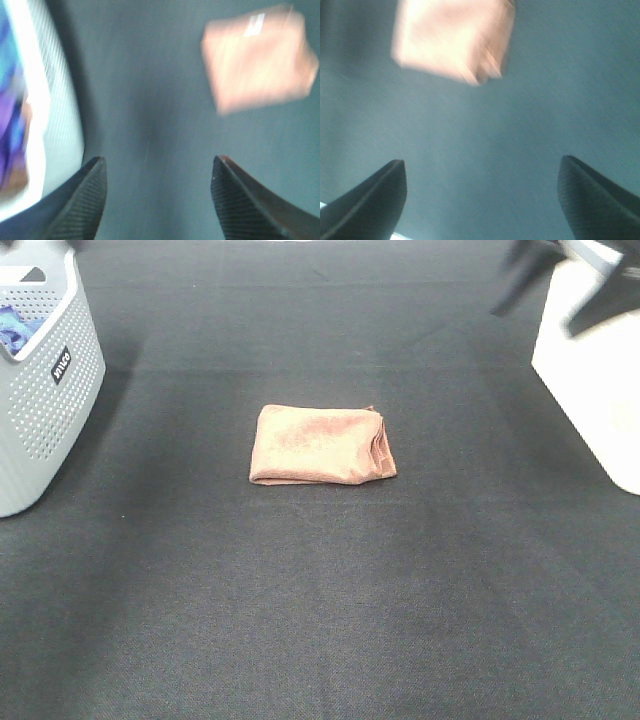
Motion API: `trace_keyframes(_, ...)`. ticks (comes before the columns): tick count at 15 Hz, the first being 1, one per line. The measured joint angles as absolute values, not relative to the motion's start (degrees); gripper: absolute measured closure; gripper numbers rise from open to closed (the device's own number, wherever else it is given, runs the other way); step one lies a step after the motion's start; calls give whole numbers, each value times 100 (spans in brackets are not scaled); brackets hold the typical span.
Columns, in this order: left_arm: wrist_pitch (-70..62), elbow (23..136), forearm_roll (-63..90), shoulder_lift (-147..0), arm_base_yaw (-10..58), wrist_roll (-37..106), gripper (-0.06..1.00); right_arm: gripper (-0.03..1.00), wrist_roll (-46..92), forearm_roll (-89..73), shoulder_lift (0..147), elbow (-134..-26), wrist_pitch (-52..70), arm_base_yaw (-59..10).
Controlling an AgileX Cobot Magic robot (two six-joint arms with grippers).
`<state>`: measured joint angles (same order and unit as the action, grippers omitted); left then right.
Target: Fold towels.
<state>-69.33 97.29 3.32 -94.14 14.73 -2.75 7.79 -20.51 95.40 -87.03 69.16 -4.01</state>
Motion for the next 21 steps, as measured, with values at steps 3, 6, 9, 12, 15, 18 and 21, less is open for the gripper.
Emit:
trace_keyframes(3,-6801,8170,229,-8262,1495,-447,35,19,596,-1558,8405,-7660,6790,-401)
trace_keyframes(6,-6452,6303,235,-6835,1501,-504,35,19,487,-1381,6904,-6262,6388,-401)
trace_keyframes(9,-6417,4773,235,-5535,1501,-510,35,19,453,-1186,5529,-5002,6285,-401)
trace_keyframes(12,-6446,3633,235,-4062,1501,-504,35,19,372,-1060,4177,-3902,6285,-401)
trace_keyframes(15,-6801,3146,241,-2595,1501,-493,35,19,372,-1049,2985,-3197,6314,-401)
trace_keyframes(18,-6721,3134,309,-1318,1501,-206,35,19,378,-940,2034,-2968,6240,-401)
trace_keyframes(21,-6262,2985,401,-963,1501,155,35,19,378,-796,1885,-2911,6125,-401)
